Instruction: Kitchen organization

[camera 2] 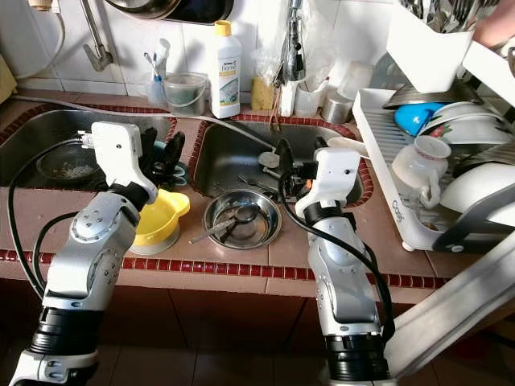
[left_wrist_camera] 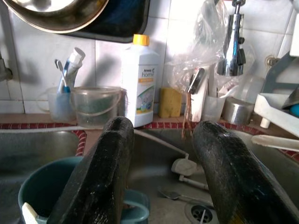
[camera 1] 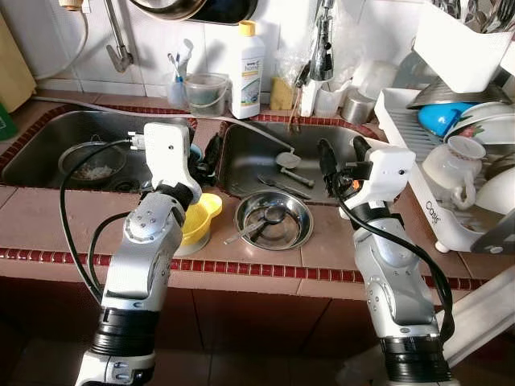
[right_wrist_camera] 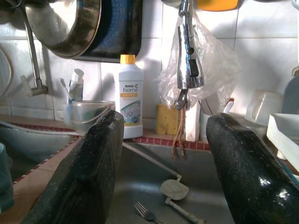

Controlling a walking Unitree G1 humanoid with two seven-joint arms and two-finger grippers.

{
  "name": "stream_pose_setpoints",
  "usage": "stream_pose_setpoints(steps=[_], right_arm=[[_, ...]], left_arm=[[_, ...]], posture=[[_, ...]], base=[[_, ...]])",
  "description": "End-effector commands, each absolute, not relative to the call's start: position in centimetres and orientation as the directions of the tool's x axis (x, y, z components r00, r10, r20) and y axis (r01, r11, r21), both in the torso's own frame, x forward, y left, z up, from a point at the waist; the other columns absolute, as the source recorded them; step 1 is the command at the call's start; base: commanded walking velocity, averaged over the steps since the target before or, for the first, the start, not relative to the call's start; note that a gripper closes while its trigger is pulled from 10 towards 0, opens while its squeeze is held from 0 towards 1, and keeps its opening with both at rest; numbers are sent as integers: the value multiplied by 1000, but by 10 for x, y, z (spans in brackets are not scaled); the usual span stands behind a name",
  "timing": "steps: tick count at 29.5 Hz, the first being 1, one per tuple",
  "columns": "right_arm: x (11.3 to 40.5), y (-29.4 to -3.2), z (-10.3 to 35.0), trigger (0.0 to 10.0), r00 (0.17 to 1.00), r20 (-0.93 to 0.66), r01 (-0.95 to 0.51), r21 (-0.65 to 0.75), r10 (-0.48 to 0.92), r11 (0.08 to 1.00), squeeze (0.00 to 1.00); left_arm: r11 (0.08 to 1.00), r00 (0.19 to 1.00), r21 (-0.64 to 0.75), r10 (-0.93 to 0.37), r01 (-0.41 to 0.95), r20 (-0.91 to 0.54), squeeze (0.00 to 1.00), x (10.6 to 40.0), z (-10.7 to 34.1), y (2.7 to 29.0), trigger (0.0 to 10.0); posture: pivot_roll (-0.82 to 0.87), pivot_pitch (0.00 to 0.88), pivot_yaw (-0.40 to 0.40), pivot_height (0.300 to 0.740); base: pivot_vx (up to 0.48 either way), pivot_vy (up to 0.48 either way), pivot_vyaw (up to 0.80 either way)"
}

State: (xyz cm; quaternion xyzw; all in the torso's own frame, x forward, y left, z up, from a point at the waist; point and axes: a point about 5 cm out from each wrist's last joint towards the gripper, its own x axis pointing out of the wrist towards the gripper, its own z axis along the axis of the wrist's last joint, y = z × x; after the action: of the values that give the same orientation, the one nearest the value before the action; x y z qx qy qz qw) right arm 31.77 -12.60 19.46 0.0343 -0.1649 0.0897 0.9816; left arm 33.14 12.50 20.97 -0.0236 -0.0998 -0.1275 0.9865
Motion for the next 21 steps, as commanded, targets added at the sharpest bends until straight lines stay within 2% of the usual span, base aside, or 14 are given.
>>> stream_pose_setpoints(steps=[1, 6, 7, 8, 9, 10, 17, 21], right_arm=[[317, -130, 192, 10000, 935, 323, -168, 34, 149, 985, 0], [317, -130, 190, 10000, 936, 321, -164, 27, 147, 986, 0], [317, -130, 191, 10000, 936, 321, -163, 25, 147, 986, 0], [317, -130, 191, 10000, 935, 322, -163, 24, 147, 986, 0], [317, -130, 191, 10000, 935, 322, -161, 23, 146, 987, 0], [317, -130, 191, 10000, 935, 323, -160, 22, 144, 987, 0], [316, -132, 189, 10000, 937, 321, -148, 18, 134, 989, 0], [315, -133, 188, 10000, 939, 318, -144, 13, 132, 990, 0]], left_arm=[[969, 951, -5, -242, 248, 193, 0, 332, 207, 124, 10000], [964, 948, -38, -252, 264, 194, 0, 333, 204, 122, 10000], [965, 950, -42, -246, 259, 193, 922, 333, 203, 123, 10000], [966, 951, -42, -241, 253, 194, 922, 333, 203, 123, 10000], [965, 952, -69, -238, 255, 191, 1000, 334, 203, 124, 10000], [961, 953, -101, -237, 258, 187, 1000, 335, 202, 125, 10000], [948, 935, -84, -282, 305, 215, 1000, 333, 206, 121, 10000], [957, 944, -73, -263, 282, 200, 1000, 334, 205, 124, 10000]], posture=[[-108, 30, -8, 740], [-112, 25, -4, 740], [-115, 26, -1, 740], [-115, 26, -1, 740], [-116, 24, 1, 740], [-116, 24, 1, 740], [-122, 27, 9, 740], [-123, 28, 10, 740]], base=[[0, 0, 0], [0, 0, 0], [0, 0, 0], [0, 0, 0], [0, 0, 0], [0, 0, 0], [0, 0, 0], [0, 0, 0]])
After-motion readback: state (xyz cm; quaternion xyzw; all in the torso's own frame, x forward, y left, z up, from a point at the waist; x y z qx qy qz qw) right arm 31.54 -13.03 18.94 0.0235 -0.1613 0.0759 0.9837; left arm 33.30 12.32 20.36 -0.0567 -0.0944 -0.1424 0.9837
